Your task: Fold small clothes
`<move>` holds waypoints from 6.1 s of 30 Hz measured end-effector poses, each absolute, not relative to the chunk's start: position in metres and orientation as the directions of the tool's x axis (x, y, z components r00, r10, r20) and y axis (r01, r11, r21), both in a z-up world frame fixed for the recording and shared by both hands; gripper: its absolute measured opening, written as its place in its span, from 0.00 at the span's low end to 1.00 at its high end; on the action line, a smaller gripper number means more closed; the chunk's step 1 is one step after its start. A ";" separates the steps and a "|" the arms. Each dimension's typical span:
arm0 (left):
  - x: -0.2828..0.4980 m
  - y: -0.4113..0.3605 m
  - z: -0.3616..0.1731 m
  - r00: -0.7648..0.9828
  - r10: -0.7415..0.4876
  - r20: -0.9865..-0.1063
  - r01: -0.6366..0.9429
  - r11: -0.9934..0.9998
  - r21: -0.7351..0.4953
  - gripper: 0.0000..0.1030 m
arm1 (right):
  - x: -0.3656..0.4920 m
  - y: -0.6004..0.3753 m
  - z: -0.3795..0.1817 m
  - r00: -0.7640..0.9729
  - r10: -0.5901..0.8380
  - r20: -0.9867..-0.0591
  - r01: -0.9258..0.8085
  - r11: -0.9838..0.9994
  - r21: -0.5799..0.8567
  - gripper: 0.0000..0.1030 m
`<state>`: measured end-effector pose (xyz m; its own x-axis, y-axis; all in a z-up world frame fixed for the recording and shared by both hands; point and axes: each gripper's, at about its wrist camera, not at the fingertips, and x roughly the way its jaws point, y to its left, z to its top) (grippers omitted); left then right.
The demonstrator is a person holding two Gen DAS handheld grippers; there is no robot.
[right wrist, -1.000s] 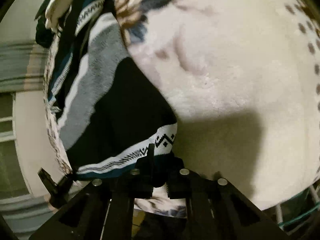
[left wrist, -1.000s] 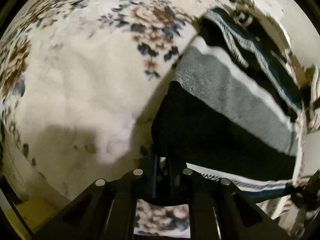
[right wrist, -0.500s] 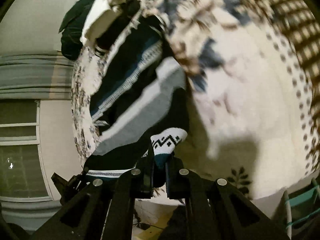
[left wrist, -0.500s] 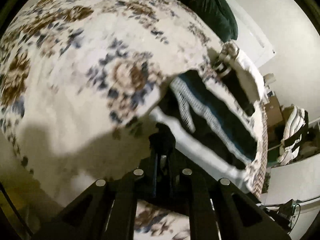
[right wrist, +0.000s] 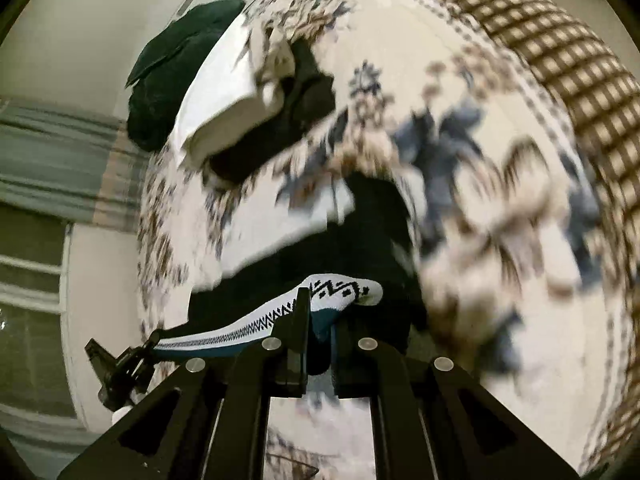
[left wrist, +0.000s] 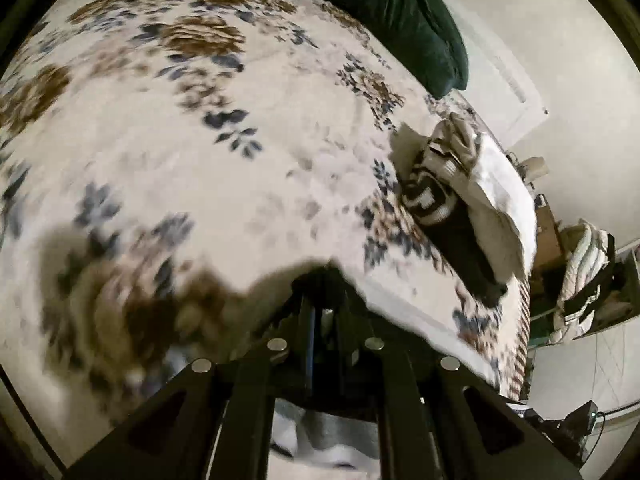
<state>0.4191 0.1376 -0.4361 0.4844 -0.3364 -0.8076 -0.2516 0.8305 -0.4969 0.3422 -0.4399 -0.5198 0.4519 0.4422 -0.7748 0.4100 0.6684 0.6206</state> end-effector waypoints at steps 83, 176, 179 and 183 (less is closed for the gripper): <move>0.555 0.125 -0.538 0.195 -0.376 -0.906 -0.139 0.904 -0.405 0.14 | 0.482 -0.452 -0.593 0.268 0.249 -0.931 0.441 0.827 0.348 0.06; 0.373 0.135 -0.513 0.298 -0.055 -0.953 0.148 0.989 -0.011 0.37 | 0.318 -0.396 -0.641 0.600 0.450 -0.661 0.556 0.360 0.749 0.92; 0.383 0.167 -0.505 0.271 -0.068 -0.960 0.043 0.997 -0.059 0.38 | 0.310 -0.398 -0.641 0.602 0.456 -0.655 0.555 0.351 0.754 0.92; 0.354 0.178 -0.506 0.303 -0.452 -0.839 -0.187 0.835 -0.518 0.73 | 0.299 -0.400 -0.645 0.611 0.465 -0.641 0.557 0.322 0.765 0.92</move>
